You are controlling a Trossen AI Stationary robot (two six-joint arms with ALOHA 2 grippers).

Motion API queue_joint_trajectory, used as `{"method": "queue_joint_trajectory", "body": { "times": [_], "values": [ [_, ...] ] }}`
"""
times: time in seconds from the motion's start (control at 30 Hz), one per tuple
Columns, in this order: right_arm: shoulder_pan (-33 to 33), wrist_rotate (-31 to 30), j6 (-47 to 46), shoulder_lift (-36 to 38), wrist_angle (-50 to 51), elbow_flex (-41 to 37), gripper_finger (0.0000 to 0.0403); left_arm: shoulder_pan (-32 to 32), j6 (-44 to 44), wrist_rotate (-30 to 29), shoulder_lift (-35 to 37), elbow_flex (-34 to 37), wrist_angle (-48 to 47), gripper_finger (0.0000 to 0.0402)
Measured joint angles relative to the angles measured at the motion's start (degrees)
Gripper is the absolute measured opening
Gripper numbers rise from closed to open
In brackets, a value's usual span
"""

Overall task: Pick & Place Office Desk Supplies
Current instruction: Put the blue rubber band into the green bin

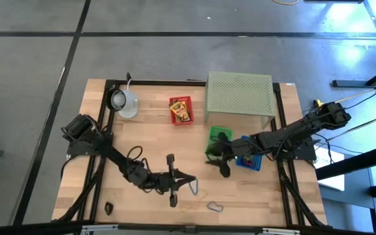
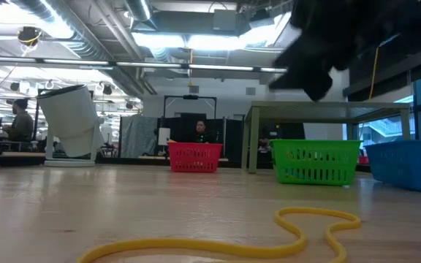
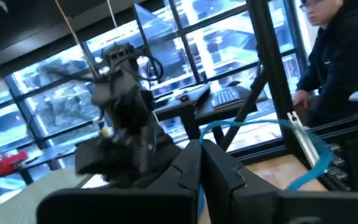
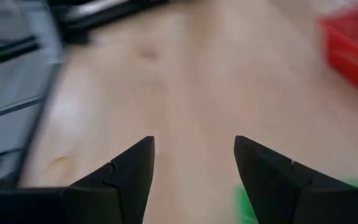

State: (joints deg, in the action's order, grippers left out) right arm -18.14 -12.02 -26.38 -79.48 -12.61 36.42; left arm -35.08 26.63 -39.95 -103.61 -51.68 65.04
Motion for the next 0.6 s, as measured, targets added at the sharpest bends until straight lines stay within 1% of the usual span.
{"method": "queue_joint_trajectory", "body": {
  "times": [0.1, 0.23, 0.33, 0.43, 0.53, 0.6],
  "values": [
    [-1.8, 5.2, 5.6, 0.0, -5.3, 0.0, 0.0223, 1.4, -2.7, 0.8, 0.0, 0.0, -3.7, 0.0003],
    [-4.4, 9.0, 12.8, 0.0, -11.5, 0.0, 0.0223, 2.1, -3.4, -1.3, 0.0, 0.0, -6.3, 0.0003],
    [-5.9, 9.3, 15.1, 0.0, -15.6, 0.0, 0.0223, 2.6, -3.5, -0.9, 0.0, 0.0, -6.6, 0.0003],
    [-6.6, 7.2, 15.1, 0.0, -18.5, 0.0, 0.0223, 3.3, -3.5, 1.8, 0.0, 0.0, -6.6, 0.0003],
    [-7.1, 5.2, 15.1, 0.0, -19.7, 0.0, 0.0223, 4.4, -3.5, 3.1, 0.0, 0.0, -6.6, 0.0003],
    [-7.2, 5.1, 15.0, 0.0, -19.8, 0.0, 0.0223, 5.2, -3.5, 3.1, 0.0, 0.0, -6.9, 0.0003]
  ]
}}
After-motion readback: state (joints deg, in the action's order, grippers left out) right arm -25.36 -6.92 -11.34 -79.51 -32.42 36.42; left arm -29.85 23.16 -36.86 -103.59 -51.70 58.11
